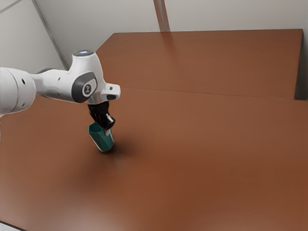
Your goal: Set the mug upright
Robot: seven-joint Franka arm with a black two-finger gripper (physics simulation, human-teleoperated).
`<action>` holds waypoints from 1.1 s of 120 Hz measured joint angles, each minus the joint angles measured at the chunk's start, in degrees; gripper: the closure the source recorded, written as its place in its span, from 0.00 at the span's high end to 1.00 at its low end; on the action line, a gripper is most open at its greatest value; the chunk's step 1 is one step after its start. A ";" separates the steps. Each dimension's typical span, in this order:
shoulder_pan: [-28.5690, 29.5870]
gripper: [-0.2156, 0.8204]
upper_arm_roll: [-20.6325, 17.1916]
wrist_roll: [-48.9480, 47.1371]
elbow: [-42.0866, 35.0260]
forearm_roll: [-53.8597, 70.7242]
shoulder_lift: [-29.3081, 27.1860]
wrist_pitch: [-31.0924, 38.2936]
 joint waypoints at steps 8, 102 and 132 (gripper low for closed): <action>0.00 0.03 -0.01 -1.66 0.00 0.21 0.84 0.37; 0.14 0.75 -0.27 -10.17 22.75 -5.14 -1.43 -14.26; -0.05 0.78 -0.31 -10.45 28.32 -5.45 -1.56 -23.23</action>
